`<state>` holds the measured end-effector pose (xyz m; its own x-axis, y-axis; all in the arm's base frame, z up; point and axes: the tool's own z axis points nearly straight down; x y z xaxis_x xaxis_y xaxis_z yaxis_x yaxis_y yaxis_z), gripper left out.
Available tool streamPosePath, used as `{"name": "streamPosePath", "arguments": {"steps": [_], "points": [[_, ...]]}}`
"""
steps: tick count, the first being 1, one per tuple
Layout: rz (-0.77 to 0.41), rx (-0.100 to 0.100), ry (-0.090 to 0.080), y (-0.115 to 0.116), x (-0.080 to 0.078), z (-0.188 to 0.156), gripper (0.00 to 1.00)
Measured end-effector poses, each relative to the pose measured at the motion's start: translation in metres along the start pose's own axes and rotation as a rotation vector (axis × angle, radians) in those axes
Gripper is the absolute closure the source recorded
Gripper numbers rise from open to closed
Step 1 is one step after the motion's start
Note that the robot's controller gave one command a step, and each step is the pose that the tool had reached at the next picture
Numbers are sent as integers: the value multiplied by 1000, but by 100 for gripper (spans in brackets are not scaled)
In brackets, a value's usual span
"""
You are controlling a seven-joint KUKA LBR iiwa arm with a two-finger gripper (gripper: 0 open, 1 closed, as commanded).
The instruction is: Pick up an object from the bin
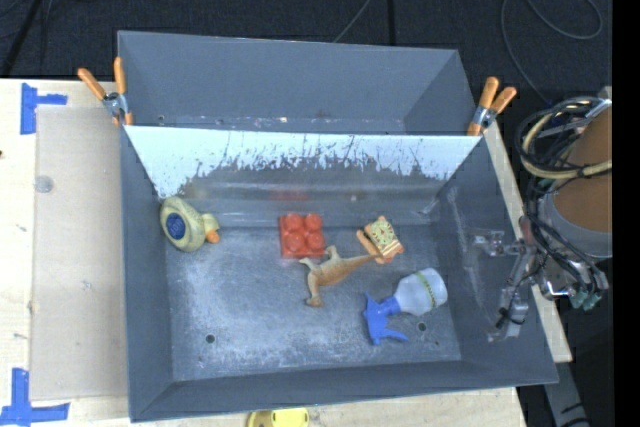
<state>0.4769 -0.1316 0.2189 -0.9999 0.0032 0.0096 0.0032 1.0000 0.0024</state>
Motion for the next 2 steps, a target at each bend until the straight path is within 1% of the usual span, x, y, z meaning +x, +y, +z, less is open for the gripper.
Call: {"name": "streamPosePath", "arguments": {"steps": [1,2], "points": [[-5,2,-8,1,-2,-4,0],[-112,2,-9,5,-17,34,0]]}}
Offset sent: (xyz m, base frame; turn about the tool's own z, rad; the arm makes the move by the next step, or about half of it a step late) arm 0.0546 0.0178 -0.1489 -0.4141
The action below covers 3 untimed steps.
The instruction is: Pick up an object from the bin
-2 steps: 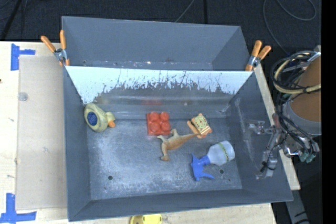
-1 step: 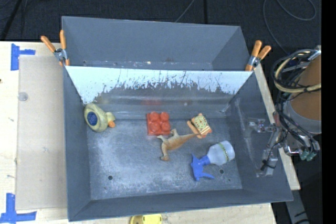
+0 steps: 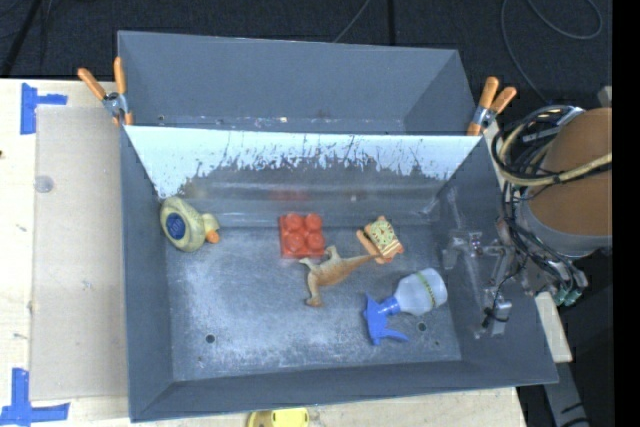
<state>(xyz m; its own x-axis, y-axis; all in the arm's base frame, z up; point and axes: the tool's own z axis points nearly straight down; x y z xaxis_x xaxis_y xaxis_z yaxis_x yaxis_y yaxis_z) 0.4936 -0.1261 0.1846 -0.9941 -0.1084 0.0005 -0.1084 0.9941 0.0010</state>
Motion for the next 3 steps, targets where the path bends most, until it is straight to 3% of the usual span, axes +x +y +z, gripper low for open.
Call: {"name": "streamPosePath", "arguments": {"steps": [1,2,3], "points": [[-319,0,0,7,-25,21,0],[-414,-1,2,11,-27,50,0],[-589,0,0,16,-39,96,0]]}}
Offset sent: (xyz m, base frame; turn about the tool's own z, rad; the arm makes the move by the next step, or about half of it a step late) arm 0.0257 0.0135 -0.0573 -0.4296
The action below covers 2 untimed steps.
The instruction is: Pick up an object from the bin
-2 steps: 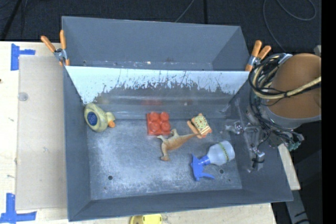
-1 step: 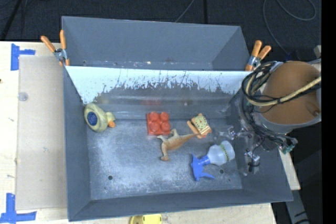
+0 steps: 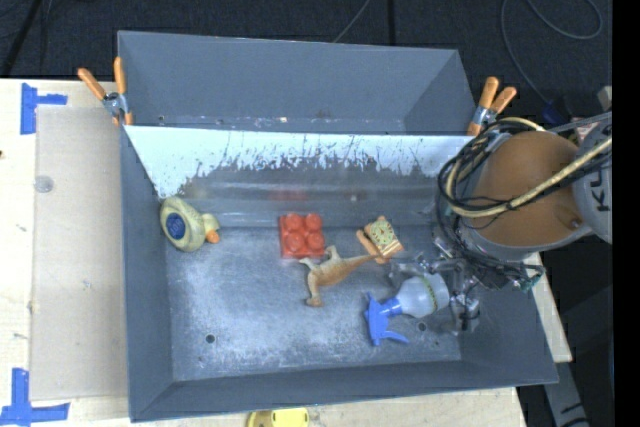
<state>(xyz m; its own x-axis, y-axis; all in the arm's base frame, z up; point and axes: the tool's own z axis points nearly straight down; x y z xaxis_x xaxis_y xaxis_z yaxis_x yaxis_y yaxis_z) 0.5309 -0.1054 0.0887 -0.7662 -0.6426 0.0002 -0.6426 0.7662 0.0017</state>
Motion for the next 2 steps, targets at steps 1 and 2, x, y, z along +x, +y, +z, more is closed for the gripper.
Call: {"name": "streamPosePath", "arguments": {"steps": [1,2], "points": [[-20,-3,0,-6,-11,20,100],[-20,-3,0,-6,-11,20,100]]}}
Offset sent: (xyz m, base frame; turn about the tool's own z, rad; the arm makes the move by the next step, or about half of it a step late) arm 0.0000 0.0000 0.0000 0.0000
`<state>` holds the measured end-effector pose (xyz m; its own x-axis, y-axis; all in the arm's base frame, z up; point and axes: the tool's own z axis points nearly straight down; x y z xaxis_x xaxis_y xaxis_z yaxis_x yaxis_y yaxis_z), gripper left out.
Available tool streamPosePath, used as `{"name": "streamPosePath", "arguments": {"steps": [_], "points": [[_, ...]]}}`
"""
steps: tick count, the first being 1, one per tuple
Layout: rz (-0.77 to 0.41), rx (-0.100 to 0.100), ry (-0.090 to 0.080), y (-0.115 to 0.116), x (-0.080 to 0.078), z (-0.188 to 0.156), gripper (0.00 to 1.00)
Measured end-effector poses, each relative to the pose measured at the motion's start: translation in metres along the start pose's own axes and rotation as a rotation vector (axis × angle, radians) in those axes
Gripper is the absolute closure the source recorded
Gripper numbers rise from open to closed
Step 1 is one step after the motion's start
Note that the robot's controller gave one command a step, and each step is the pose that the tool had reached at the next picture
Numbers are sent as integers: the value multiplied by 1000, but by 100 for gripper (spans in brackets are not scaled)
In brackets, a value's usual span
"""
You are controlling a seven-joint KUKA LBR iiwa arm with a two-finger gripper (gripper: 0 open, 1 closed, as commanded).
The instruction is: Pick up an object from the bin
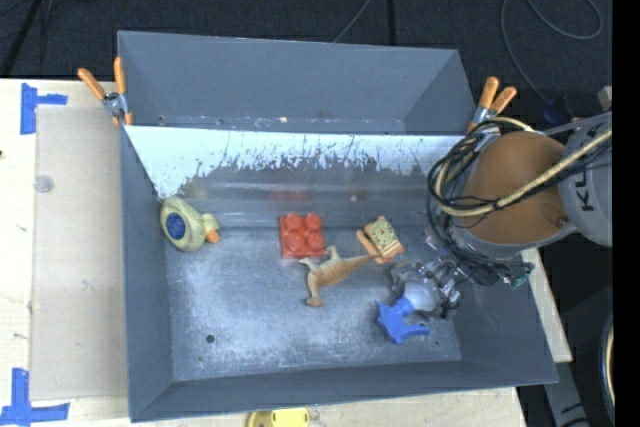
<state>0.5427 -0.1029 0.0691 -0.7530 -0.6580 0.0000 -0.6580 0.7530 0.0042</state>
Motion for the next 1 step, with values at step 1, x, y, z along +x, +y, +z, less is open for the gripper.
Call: {"name": "streamPosePath", "arguments": {"steps": [1], "points": [[0,-2,2,1,0,-3,100]]}}
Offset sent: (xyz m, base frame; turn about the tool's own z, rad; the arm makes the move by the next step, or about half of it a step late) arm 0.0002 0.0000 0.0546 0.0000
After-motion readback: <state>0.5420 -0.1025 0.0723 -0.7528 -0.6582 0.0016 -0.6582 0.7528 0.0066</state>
